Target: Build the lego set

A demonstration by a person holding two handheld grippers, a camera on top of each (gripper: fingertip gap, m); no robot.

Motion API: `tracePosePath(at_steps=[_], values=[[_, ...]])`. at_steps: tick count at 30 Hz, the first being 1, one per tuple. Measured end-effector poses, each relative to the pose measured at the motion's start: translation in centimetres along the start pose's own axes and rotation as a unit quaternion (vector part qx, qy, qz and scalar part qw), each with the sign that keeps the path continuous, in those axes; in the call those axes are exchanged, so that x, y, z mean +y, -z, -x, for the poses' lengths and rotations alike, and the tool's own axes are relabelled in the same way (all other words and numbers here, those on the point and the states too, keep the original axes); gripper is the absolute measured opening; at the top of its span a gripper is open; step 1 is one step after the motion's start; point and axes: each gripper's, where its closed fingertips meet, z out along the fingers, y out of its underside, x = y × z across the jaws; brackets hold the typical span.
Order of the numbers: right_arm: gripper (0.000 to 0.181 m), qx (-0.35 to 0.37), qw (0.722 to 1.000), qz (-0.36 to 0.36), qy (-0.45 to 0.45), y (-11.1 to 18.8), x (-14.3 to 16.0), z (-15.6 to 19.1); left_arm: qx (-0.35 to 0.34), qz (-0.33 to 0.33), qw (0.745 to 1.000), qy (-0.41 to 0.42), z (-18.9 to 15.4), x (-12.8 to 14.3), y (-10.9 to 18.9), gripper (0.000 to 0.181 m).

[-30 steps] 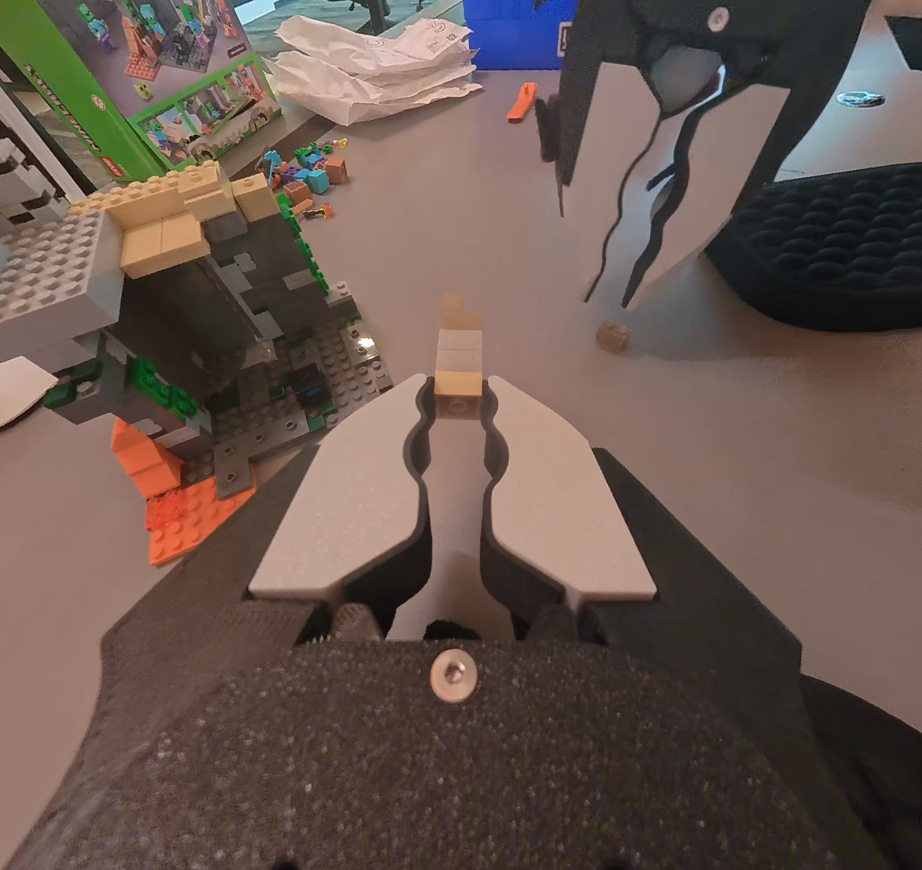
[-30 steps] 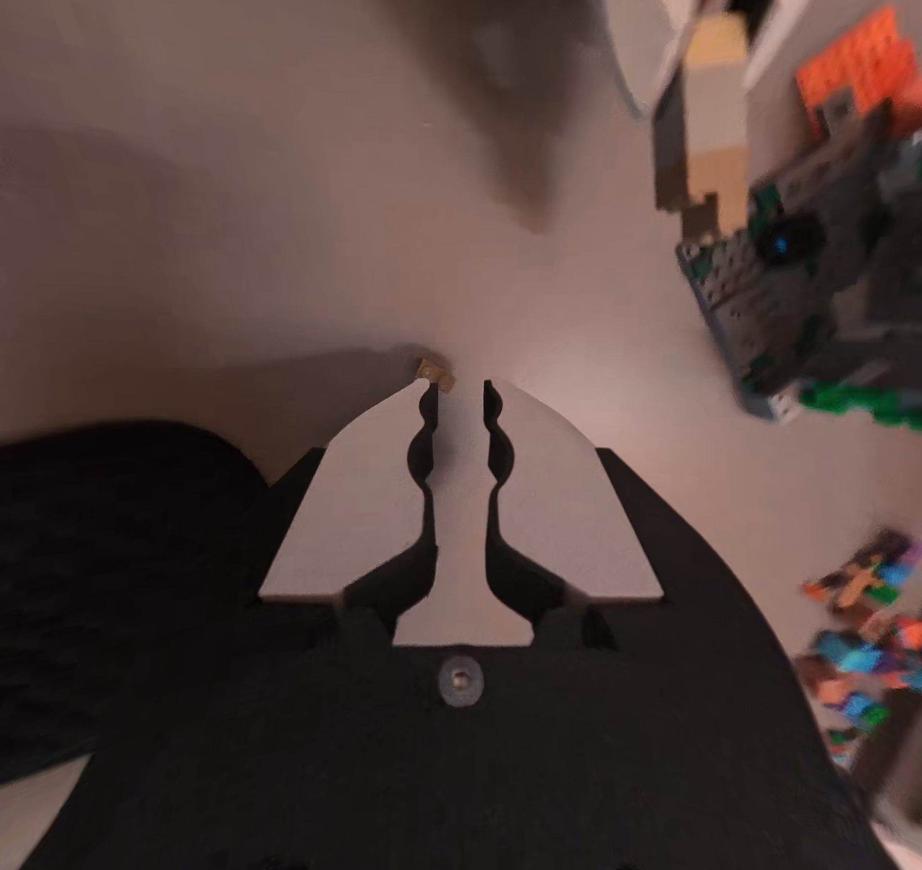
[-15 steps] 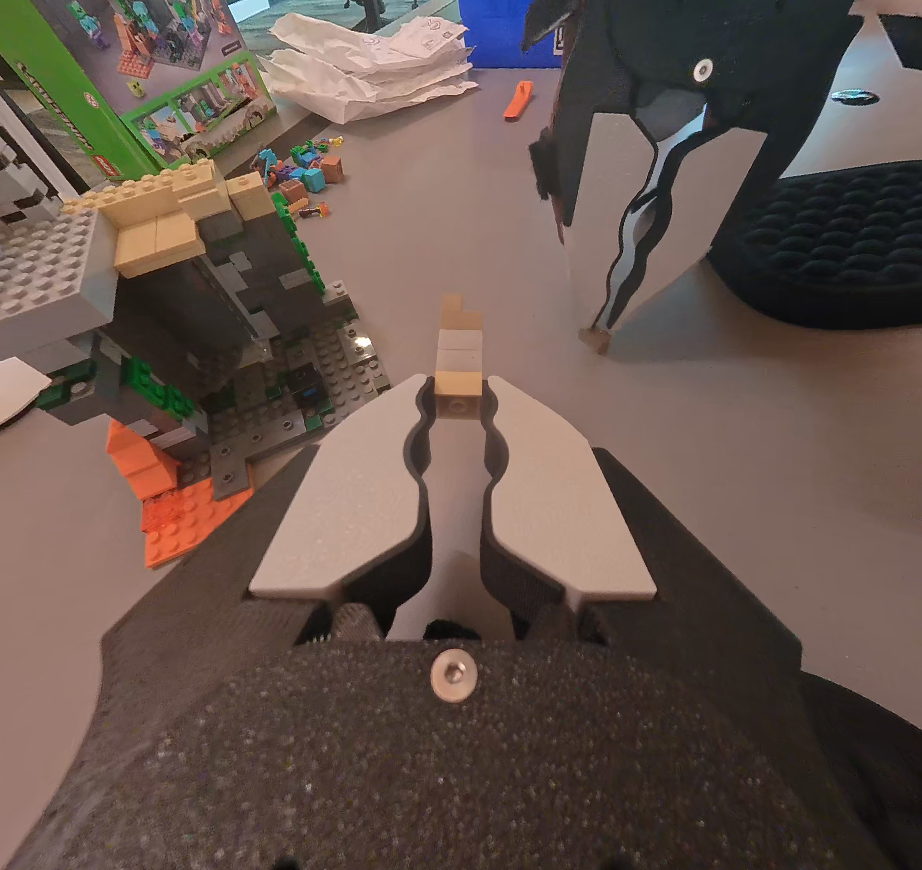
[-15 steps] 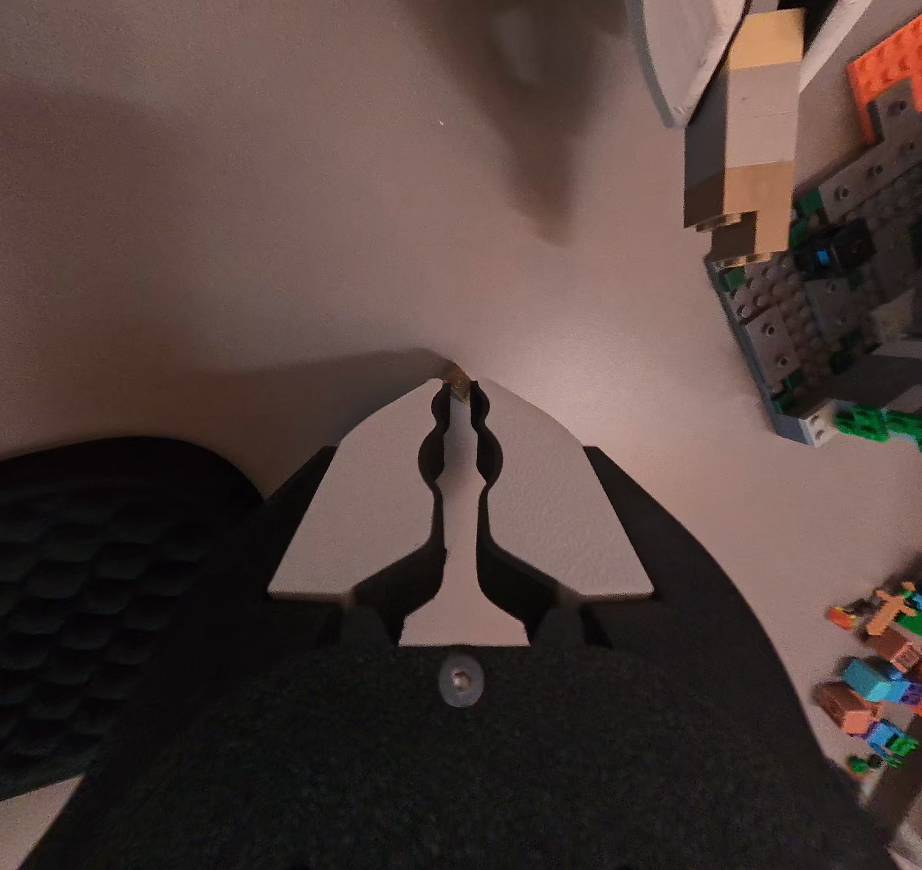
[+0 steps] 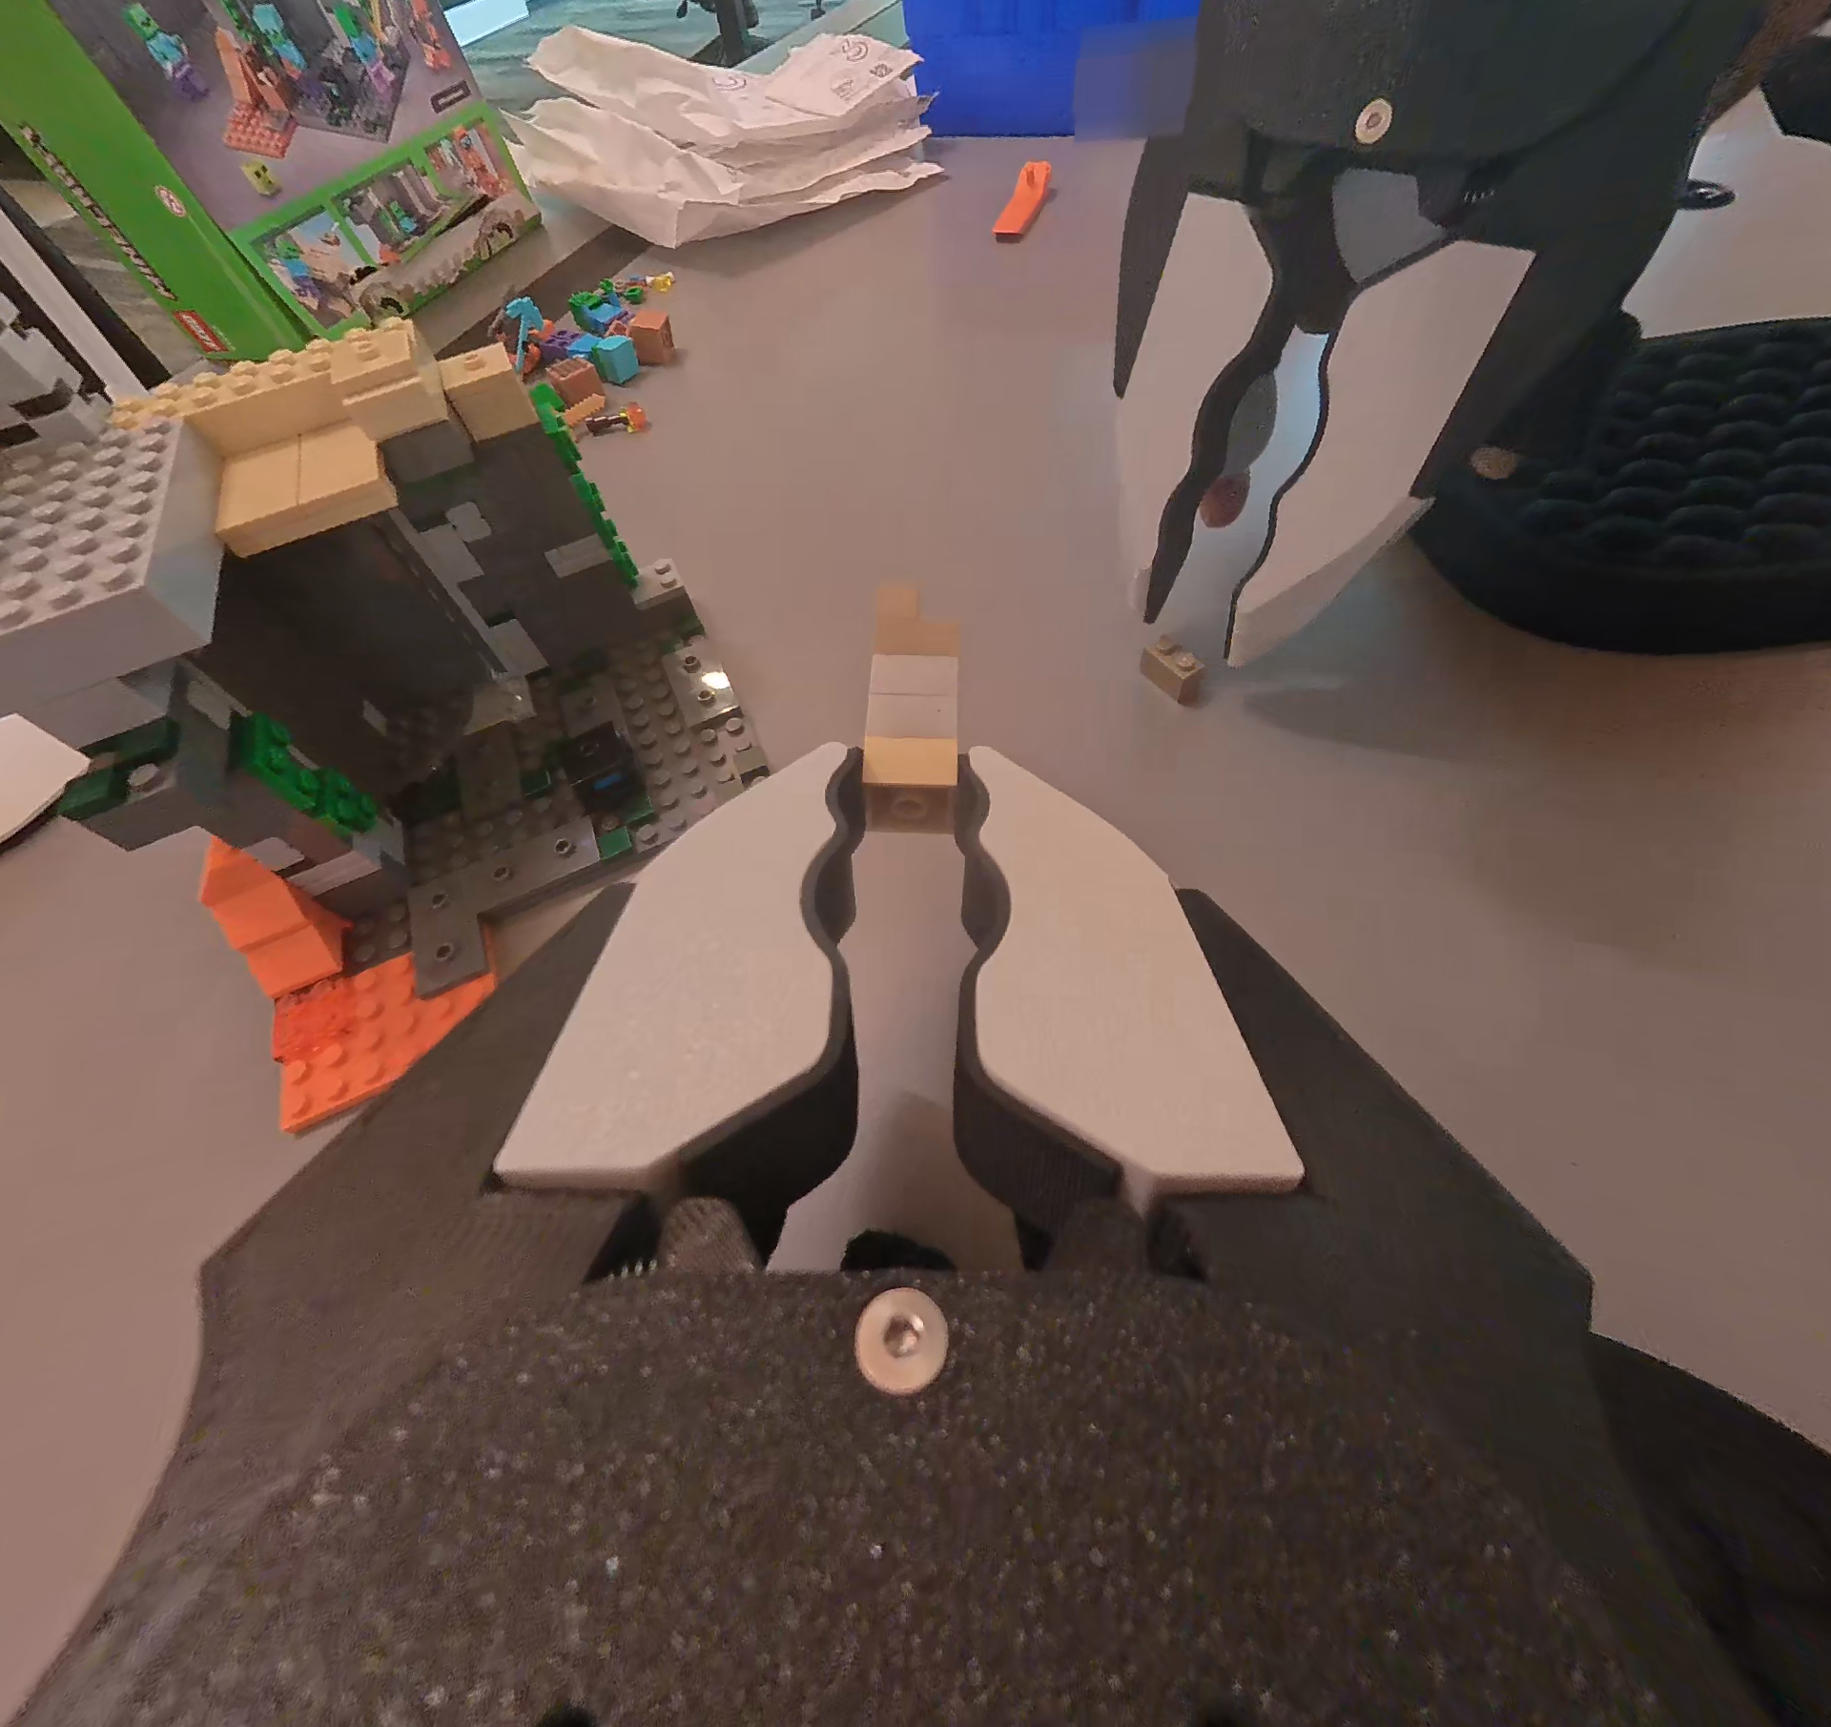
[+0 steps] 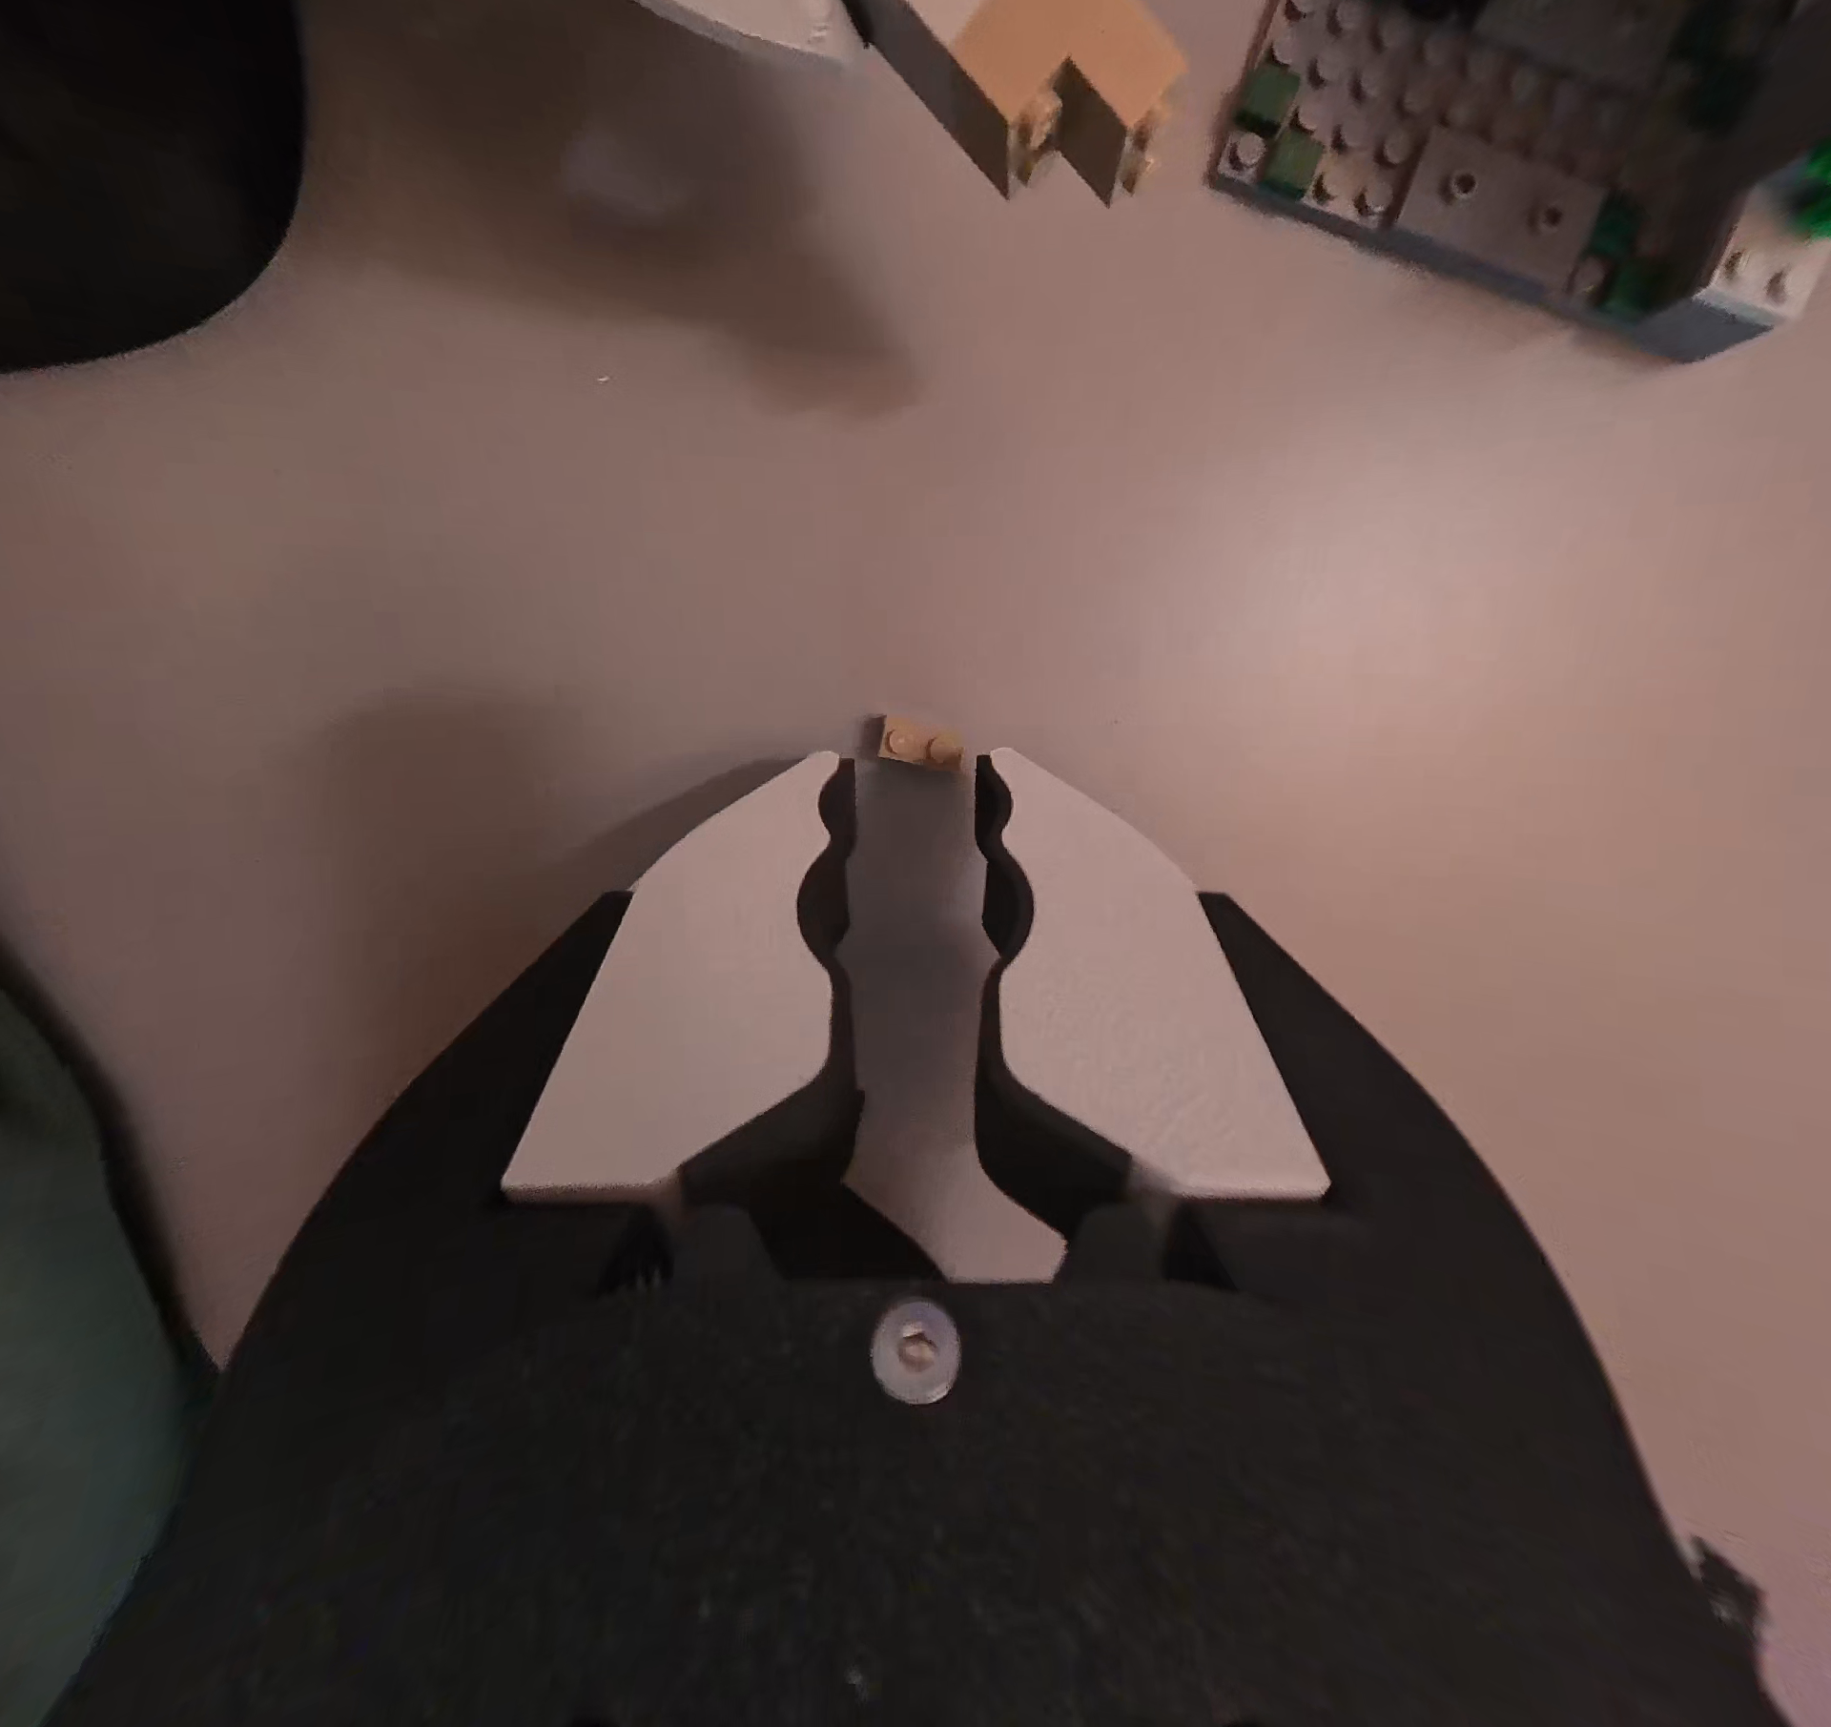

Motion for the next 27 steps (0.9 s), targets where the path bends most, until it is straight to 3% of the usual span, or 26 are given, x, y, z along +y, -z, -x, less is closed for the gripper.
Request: tracePosePath(at_steps=[12,14,16,19,22,25,27], values=[[0.016,0.0,0.998,-0.003,-0.058,-1.0,0.0,-0.4,-0.003,0.0,1.0,-0.017,-0.4,-0.3,0.0,0.016],[0.016,-0.005,0.998,-0.02,-0.058,-0.9,-0.1,-0.5,-0.004,-0.001,1.0,-0.022,-0.4,-0.3,0.0,0.016],[0.016,-0.041,0.993,-0.09,-0.066,0.2,-1.5,-0.1,-0.003,-0.014,0.999,-0.033,-0.7,-0.8,0.2,0.017],[0.016,-0.104,0.963,-0.23,-0.09,4.1,-4.9,0.1,-0.005,-0.058,0.996,-0.064,-1.3,-2.4,0.8,0.017],[0.016,-0.179,0.912,-0.344,-0.13,8.2,-7.4,0.3,-0.022,-0.112,0.987,-0.109,-2.1,-4.6,1.8,0.017],[0.016,-0.246,0.858,-0.418,-0.17,10.3,-8.5,0.9,-0.042,-0.145,0.978,-0.146,-2.7,-5.9,2.6,0.017],[0.016,-0.273,0.836,-0.437,-0.185,10.4,-8.7,1.4,-0.048,-0.156,0.974,-0.158,-3.0,-6.4,2.8,0.017]])
